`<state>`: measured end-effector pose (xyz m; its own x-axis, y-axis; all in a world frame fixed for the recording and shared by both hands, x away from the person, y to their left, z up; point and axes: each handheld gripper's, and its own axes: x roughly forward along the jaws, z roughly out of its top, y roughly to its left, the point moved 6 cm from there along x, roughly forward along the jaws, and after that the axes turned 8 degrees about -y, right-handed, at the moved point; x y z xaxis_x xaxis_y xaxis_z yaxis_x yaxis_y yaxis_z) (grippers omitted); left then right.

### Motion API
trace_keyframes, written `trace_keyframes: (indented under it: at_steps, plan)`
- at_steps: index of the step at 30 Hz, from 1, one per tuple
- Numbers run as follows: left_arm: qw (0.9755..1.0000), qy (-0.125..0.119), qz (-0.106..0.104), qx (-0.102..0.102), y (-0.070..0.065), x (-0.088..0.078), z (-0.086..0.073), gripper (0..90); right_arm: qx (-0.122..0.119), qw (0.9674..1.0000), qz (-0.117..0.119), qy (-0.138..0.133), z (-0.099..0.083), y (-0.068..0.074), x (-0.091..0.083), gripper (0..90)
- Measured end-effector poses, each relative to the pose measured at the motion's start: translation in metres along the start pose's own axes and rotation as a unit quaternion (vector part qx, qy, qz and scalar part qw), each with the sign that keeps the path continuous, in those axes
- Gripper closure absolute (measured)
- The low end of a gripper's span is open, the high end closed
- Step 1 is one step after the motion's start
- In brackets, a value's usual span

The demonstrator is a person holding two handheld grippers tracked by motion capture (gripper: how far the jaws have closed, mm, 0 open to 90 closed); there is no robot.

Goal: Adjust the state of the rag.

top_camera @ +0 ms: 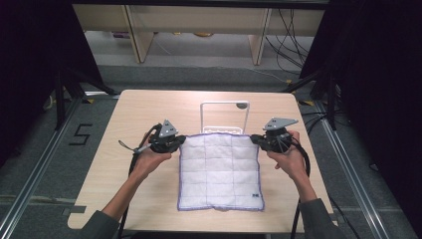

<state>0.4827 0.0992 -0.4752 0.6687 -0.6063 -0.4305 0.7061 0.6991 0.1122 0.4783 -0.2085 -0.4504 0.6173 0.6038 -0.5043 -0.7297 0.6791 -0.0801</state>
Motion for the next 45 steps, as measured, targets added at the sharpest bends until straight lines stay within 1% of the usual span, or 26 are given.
trace_keyframes:
  at_steps: [1, 3, 5, 6, 8, 9, 10, 12, 16, 21, 25, 26, 27, 29, 31, 33, 34, 35, 37, 39, 40, 41, 42, 43, 44, 45]
  plan:
    - [1.0000, 0.000, 0.000, 0.000, 0.000, 0.000, 0.000, 87.2, 0.000, 1.0000, 0.000, 0.000, 0.000, 0.000, 0.000, 86.1]
    - [0.9997, -0.002, -0.010, 0.021, -0.009, -0.015, 0.001, 87.2, 0.007, 0.9999, 0.008, -0.001, -0.001, 0.008, -0.014, 86.1]
    - [0.9997, -0.006, -0.015, 0.016, -0.014, -0.019, -0.001, 87.2, 0.001, 0.9999, 0.009, -0.007, -0.003, 0.011, -0.018, 86.1]
    - [0.9994, -0.010, -0.028, 0.019, -0.023, -0.029, -0.006, 87.2, -0.009, 0.9998, 0.012, -0.010, -0.010, 0.019, -0.029, 86.1]
    - [0.9992, -0.017, -0.033, 0.016, -0.029, -0.035, -0.009, 87.2, -0.005, 0.9998, 0.017, -0.009, -0.013, 0.024, -0.032, 86.1]
    - [0.9986, -0.014, -0.035, 0.036, -0.035, -0.043, -0.014, 87.2, -0.022, 0.9993, 0.029, -0.011, -0.020, 0.033, -0.039, 86.0]
    - [0.9983, -0.011, -0.035, 0.045, -0.039, -0.046, -0.017, 87.1, -0.014, 0.9995, 0.028, -0.005, -0.024, 0.037, -0.043, 85.9]
    - [0.9974, 0.001, -0.043, 0.058, -0.049, -0.049, -0.027, 87.0, -0.024, 0.9991, 0.035, -0.006, -0.031, 0.045, -0.047, 85.8]
    - [0.9967, 0.009, -0.055, 0.059, -0.062, -0.055, -0.042, 86.7, -0.025, 0.9985, 0.049, 0.003, -0.049, 0.061, -0.051, 85.6]
    - [0.9962, 0.011, -0.069, 0.051, -0.079, -0.060, -0.057, 86.7, -0.015, 0.9982, 0.057, 0.011, -0.063, 0.071, -0.055, 85.2]
    - [0.9952, 0.018, -0.075, 0.060, -0.090, -0.064, -0.065, 86.7, -0.023, 0.9979, 0.059, 0.015, -0.072, 0.079, -0.057, 85.2]
    - [0.9947, 0.019, -0.082, 0.059, -0.094, -0.064, -0.067, 86.7, -0.014, 0.9977, 0.063, 0.020, -0.075, 0.084, -0.059, 85.2]
    - [0.9941, 0.021, -0.086, 0.063, -0.096, -0.065, -0.069, 86.7, -0.027, 0.9974, 0.065, 0.019, -0.077, 0.085, -0.059, 85.2]
    - [0.9932, 0.036, -0.090, 0.065, -0.103, -0.067, -0.074, 86.6, -0.023, 0.9973, 0.065, 0.024, -0.082, 0.089, -0.061, 85.1]
    - [0.9904, 0.046, -0.102, 0.081, -0.108, -0.068, -0.080, 86.2, -0.029, 0.9967, 0.068, 0.033, -0.088, 0.095, -0.063, 84.2]
    - [0.9897, 0.050, -0.105, 0.083, -0.112, -0.067, -0.084, 86.1, -0.037, 0.9963, 0.069, 0.036, -0.092, 0.097, -0.063, 83.5]
    - [0.9869, 0.068, -0.118, 0.088, -0.116, -0.069, -0.091, 84.7, -0.025, 0.9958, 0.072, 0.051, -0.101, 0.104, -0.066, 79.3]
    - [0.9869, 0.068, -0.118, 0.088, -0.116, -0.069, -0.091, 81.8, -0.025, 0.9958, 0.072, 0.051, -0.101, 0.104, -0.066, 79.3]
    - [0.9876, 0.070, -0.122, 0.071, -0.120, -0.071, -0.093, 70.1, -0.018, 0.9965, 0.068, 0.046, -0.102, 0.109, -0.069, 58.6]
    - [0.9866, 0.068, -0.127, 0.075, -0.119, -0.072, -0.091, 64.5, -0.009, 0.9970, 0.066, 0.040, -0.100, 0.110, -0.071, 55.3]
    - [0.9896, 0.052, -0.121, 0.057, -0.115, -0.073, -0.082, 58.6, -0.001, 0.9984, 0.052, 0.022, -0.093, 0.107, -0.074, 48.8]
    - [0.9896, 0.052, -0.121, 0.057, -0.115, -0.073, -0.082, 53.4, -0.001, 0.9984, 0.052, 0.022, -0.093, 0.107, -0.074, 48.8]
    - [0.9928, 0.032, -0.113, 0.023, -0.107, -0.073, -0.071, 51.5, 0.013, 0.9994, 0.030, 0.014, -0.087, 0.099, -0.075, 44.8]
    - [0.9928, 0.032, -0.113, 0.023, -0.107, -0.073, -0.071, 50.7, 0.013, 0.9994, 0.030, 0.014, -0.087, 0.099, -0.075, 44.8]
    - [0.9929, 0.026, -0.115, 0.015, -0.096, -0.071, -0.061, 48.1, 0.037, 0.9991, 0.001, 0.019, -0.081, 0.088, -0.072, 42.3]
    - [0.9940, 0.022, -0.107, 0.007, -0.087, -0.068, -0.057, 47.2, 0.032, 0.9993, -0.006, 0.020, -0.079, 0.082, -0.069, 42.0]
